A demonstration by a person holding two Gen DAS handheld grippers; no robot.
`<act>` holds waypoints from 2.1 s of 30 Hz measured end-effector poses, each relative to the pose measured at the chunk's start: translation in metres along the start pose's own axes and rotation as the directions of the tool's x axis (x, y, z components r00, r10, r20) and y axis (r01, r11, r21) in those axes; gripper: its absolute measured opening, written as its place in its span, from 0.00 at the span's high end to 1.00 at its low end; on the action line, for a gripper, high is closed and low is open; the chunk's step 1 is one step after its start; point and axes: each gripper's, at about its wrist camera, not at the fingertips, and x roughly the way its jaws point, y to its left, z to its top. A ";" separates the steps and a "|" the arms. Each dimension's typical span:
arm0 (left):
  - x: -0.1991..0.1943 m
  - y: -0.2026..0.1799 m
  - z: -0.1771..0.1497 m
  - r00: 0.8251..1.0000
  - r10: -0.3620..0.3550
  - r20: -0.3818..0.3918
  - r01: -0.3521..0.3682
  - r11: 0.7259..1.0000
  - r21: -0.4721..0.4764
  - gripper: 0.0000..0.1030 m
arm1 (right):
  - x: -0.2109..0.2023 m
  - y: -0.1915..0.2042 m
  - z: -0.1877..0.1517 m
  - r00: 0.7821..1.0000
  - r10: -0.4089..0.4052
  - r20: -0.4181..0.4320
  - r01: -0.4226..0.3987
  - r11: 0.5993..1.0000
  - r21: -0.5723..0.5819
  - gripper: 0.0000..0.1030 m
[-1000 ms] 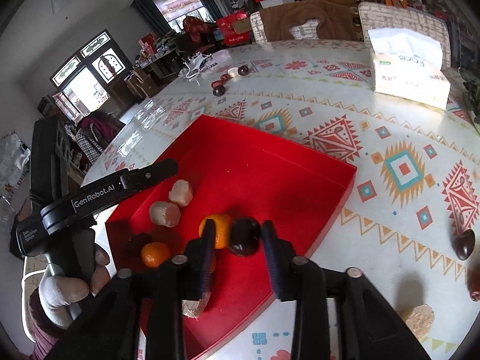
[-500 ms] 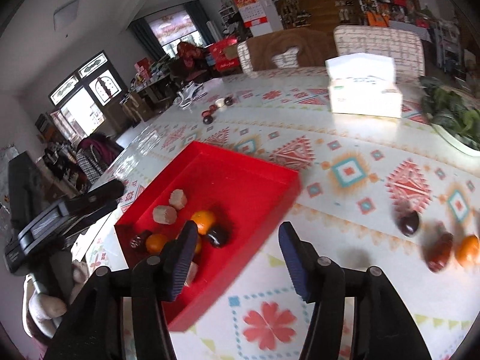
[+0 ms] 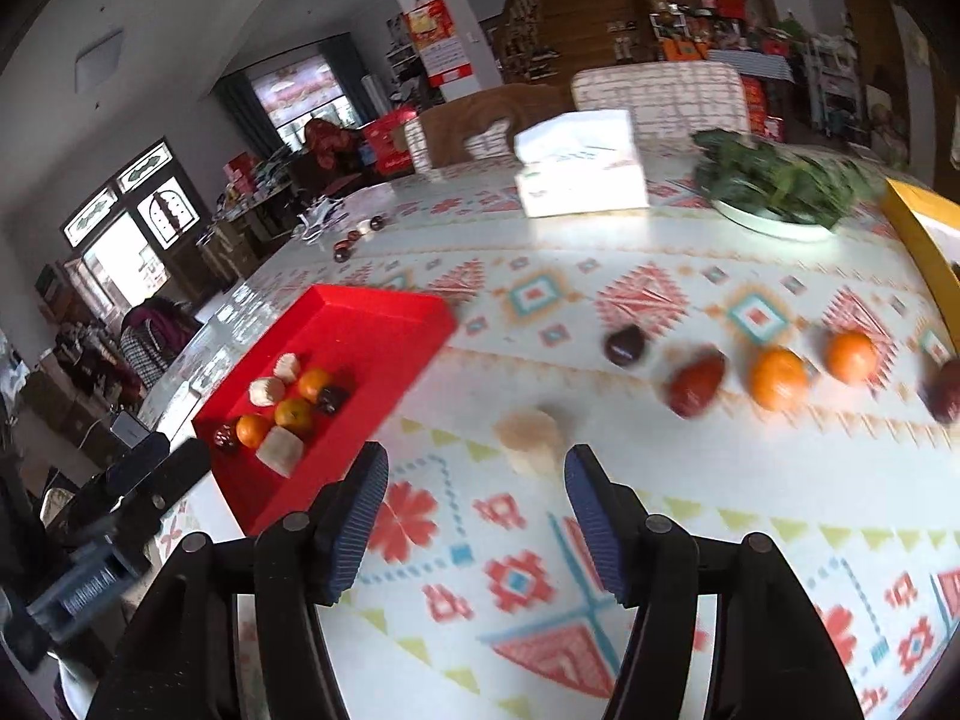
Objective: Organize fruits
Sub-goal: 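Move both grippers back toward the remaining fruits on the cloth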
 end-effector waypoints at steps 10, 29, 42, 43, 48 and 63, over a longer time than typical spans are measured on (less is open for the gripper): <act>0.000 -0.047 -0.011 0.999 0.027 -0.027 -0.023 0.993 0.120 0.17 | -0.037 -0.057 -0.021 0.998 -0.060 0.036 0.057 0.995 0.085 0.34; 0.081 -0.002 -0.008 0.970 -0.044 -0.239 0.070 0.992 0.103 0.17 | -0.051 -0.098 -0.033 0.996 -0.082 0.037 0.075 0.986 0.147 0.33; 0.058 -0.040 -0.024 0.965 -0.152 -0.216 0.179 0.977 0.113 0.24 | -0.044 -0.114 -0.037 0.997 -0.071 0.013 0.067 0.979 0.193 0.33; 0.057 -0.042 -0.025 0.966 -0.147 -0.214 0.176 0.976 0.125 0.24 | -0.044 -0.114 -0.037 0.997 -0.071 0.013 0.067 0.979 0.193 0.33; 0.052 -0.040 -0.025 0.965 -0.160 -0.208 0.185 0.977 0.105 0.24 | -0.043 -0.112 -0.038 0.997 -0.075 0.006 0.073 0.981 0.179 0.33; 0.003 -0.061 0.007 0.972 -0.225 -0.061 0.231 0.967 0.109 0.22 | -0.042 -0.107 -0.033 0.979 -0.205 -0.009 0.204 0.973 0.111 0.32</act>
